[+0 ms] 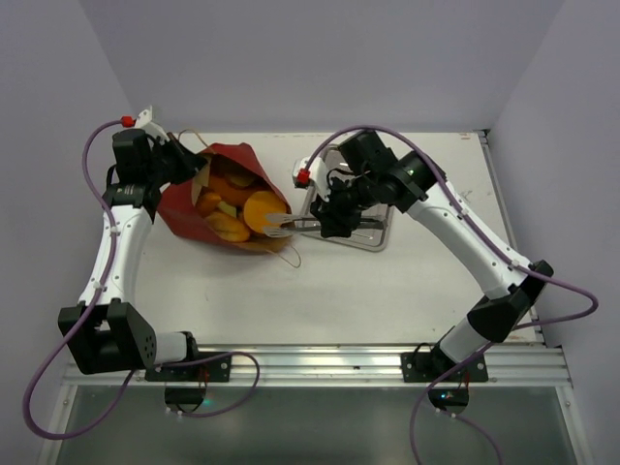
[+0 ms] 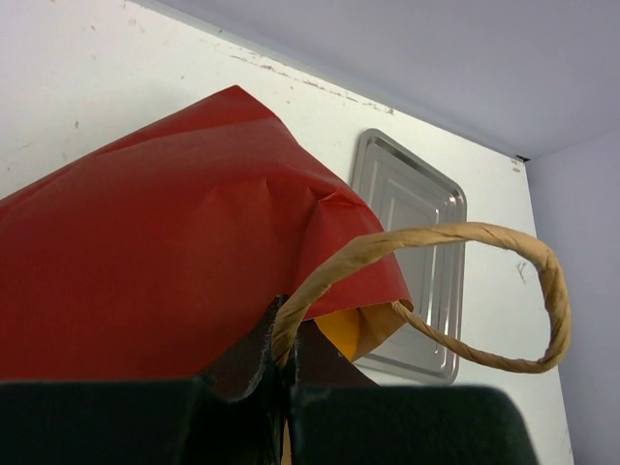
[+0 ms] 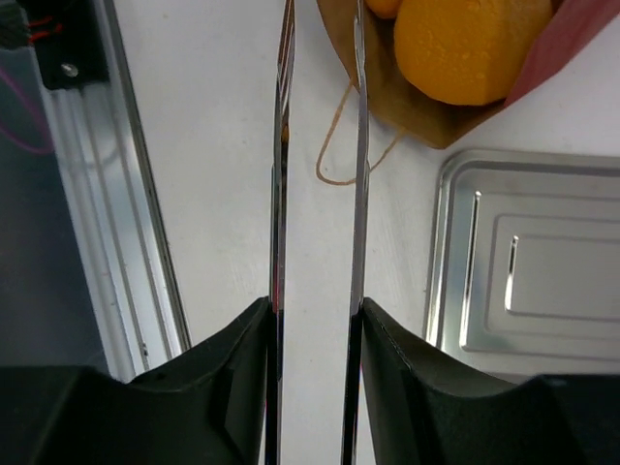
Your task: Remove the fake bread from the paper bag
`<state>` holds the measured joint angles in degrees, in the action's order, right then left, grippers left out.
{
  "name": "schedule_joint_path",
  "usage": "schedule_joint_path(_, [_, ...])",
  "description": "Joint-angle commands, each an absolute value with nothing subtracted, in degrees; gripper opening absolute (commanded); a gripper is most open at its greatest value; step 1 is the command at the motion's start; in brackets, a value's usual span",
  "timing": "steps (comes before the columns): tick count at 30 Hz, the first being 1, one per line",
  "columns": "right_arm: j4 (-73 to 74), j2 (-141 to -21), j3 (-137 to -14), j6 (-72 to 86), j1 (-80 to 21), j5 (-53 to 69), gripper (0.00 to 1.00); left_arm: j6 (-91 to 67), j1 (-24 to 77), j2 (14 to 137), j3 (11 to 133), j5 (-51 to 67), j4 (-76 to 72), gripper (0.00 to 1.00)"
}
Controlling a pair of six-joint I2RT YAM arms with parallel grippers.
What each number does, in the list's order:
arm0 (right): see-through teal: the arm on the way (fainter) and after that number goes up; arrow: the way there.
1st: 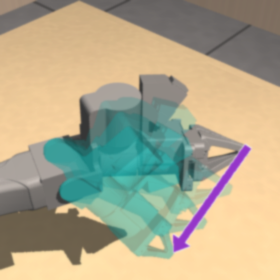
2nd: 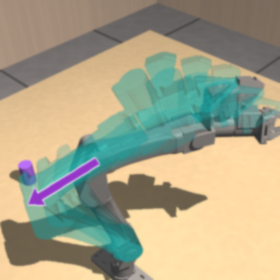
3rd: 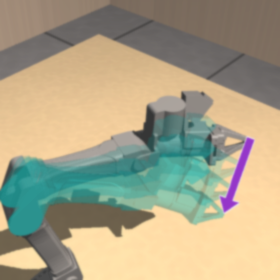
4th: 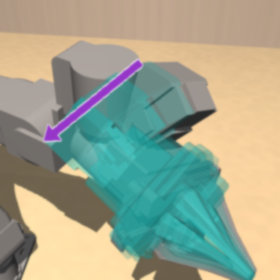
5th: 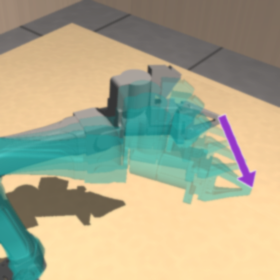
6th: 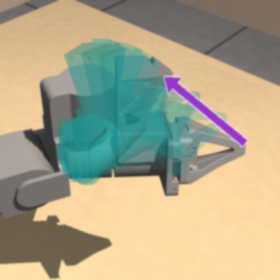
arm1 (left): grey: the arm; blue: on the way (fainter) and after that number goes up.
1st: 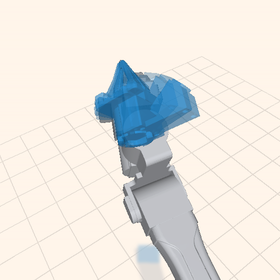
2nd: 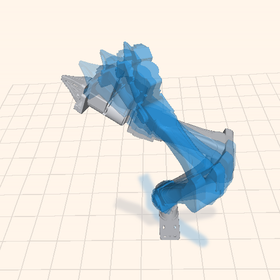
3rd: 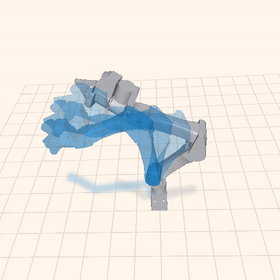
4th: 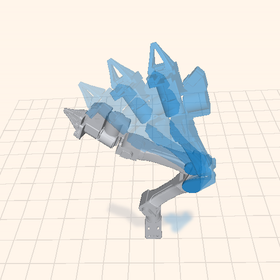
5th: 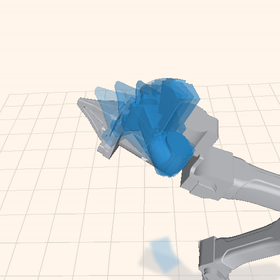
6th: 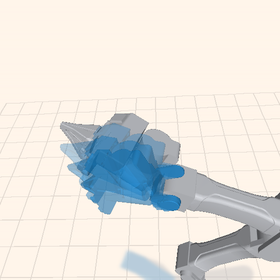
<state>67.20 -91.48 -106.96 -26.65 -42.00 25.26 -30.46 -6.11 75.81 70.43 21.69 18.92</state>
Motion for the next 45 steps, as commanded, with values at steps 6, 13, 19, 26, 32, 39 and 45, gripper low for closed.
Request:
schedule_joint_path(6, [61.36,-92.98,-101.87,-32.86,-51.14,3.55,0.43,-35.51,-6.33,74.27,71.28,27.16,16.96,0.0])
schedule_joint_path(13, [56.87,-95.1,-101.52,-34.71,-53.52,-4.65,0.43,-35.86,-6.33,72.42,68.82,27.77,17.23,0.0])
schedule_joint_path(19, [52.57,-96.24,-97.48,-36.56,-56.59,-9.14,0.43,-37.09,-6.33,70.84,66.45,28.04,16.35,0.0])
schedule_joint_path(26, [50.19,-95.1,-92.82,-36.91,-58.01,-9.84,0.43,-37.44,-6.33,70.14,65.48,27.95,16.26,0.0])
schedule_joint_path(32, [47.46,-94.83,-89.12,-37.53,-58.97,-12.21,0.43,-37.79,-6.33,69.87,65.48,28.13,16.17,0.0])
schedule_joint_path(39, [43.51,-95.1,-86.22,-38.93,-61.26,-18.01,0.43,-37.97,-6.33,69.43,65.3,28.39,16.35,0.0])
schedule_joint_path(45, [41.05,-94.4,-84.47,-40.43,-62.49,-21.62,0.43,-38.06,-6.33,69.43,65.21,28.48,16.17,0.0])
